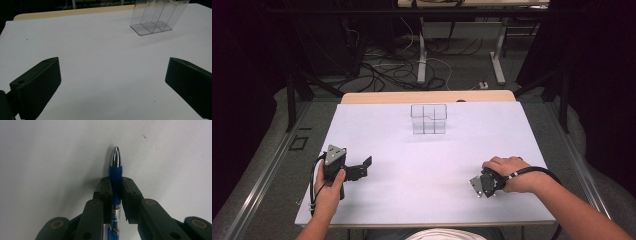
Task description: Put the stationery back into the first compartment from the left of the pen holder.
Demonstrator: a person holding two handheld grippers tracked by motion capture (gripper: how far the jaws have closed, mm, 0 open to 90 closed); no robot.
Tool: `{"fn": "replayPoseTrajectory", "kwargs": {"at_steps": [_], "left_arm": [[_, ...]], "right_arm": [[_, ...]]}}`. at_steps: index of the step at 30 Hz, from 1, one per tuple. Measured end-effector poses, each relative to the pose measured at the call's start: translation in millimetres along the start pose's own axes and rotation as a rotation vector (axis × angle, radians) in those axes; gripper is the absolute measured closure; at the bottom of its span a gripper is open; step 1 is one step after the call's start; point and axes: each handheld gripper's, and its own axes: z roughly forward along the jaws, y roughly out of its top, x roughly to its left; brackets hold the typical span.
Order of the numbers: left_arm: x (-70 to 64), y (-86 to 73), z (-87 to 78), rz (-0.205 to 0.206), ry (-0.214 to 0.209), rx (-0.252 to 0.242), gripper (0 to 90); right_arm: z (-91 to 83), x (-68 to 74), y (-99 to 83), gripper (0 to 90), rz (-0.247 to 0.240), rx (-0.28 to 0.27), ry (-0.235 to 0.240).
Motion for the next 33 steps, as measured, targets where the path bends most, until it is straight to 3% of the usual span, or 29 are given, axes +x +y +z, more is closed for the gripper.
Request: {"fn": "replayPoseTrajectory", "kwargs": {"at_steps": [2,16,26,30,32,33], "left_arm": [[-0.3,0.0,0.1,0.000,-0.001,0.000,0.2],[0.0,-0.1,0.3,-0.001,0.001,0.000,0.2],[-0.4,-0.1,0.5,0.000,0.000,0.001,0.2],[-0.4,-0.2,0.6,0.001,0.000,0.002,0.2],[-0.4,-0.2,0.7,0.000,0.000,0.001,0.2],[-0.4,-0.2,0.7,0.000,0.001,0.001,0.2]], "right_arm": [[-0.7,0.0,0.2,79.5,0.006,0.006,0.017],[-1.5,2.0,1.8,79.7,-0.015,0.009,-0.009],[-8.8,0.6,4.2,79.7,0.032,0.006,-0.105],[-11.4,-2.0,4.4,79.7,0.056,0.001,-0.158],[-12.0,-2.8,4.1,79.7,0.082,-0.027,-0.203],[-16.6,-5.0,5.2,79.7,0.098,0.006,-0.173]]}}
